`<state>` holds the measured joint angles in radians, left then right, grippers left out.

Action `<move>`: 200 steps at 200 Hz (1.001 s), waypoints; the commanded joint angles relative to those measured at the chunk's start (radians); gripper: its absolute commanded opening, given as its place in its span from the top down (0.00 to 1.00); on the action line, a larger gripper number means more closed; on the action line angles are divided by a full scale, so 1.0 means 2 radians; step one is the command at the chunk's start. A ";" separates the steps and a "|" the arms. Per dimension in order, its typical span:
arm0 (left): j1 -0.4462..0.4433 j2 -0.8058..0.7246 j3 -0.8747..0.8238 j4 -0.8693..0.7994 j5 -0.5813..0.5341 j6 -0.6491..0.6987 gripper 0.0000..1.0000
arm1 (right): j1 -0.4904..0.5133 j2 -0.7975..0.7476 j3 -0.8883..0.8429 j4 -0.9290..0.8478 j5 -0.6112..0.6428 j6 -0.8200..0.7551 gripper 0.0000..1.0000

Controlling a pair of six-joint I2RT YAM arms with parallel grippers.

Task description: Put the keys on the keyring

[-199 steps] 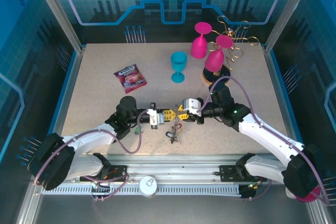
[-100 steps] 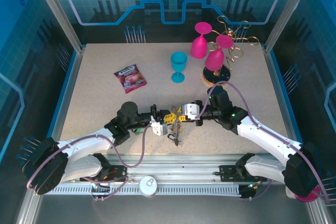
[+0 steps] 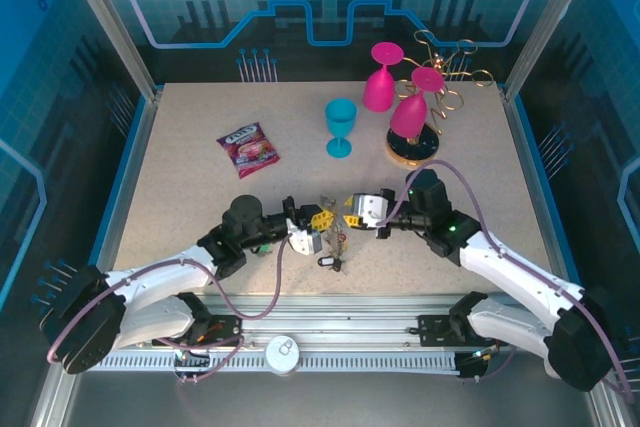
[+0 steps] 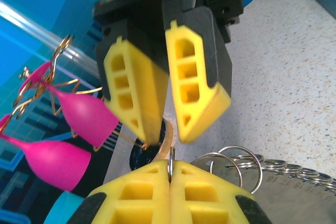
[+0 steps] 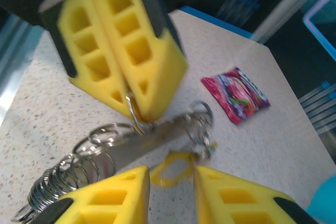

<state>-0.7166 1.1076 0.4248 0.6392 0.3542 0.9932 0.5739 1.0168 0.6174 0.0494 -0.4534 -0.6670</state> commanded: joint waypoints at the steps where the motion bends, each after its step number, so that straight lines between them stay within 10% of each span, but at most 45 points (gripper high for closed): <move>1: -0.002 -0.016 0.034 -0.026 -0.058 -0.073 1.00 | -0.017 -0.023 -0.010 0.035 0.046 0.082 0.70; 100: 0.081 -0.010 0.153 -0.276 -0.276 -0.411 1.00 | 0.104 -0.022 -0.008 -0.037 0.195 0.293 0.83; 200: 0.196 0.011 0.140 -0.271 -0.311 -0.538 1.00 | 0.264 0.323 0.180 0.026 0.191 0.483 0.79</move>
<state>-0.3347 1.1458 0.6991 0.0463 -0.2359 -0.0166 1.0855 1.5551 0.8639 0.0624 -0.0605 0.1471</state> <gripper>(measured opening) 0.051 0.209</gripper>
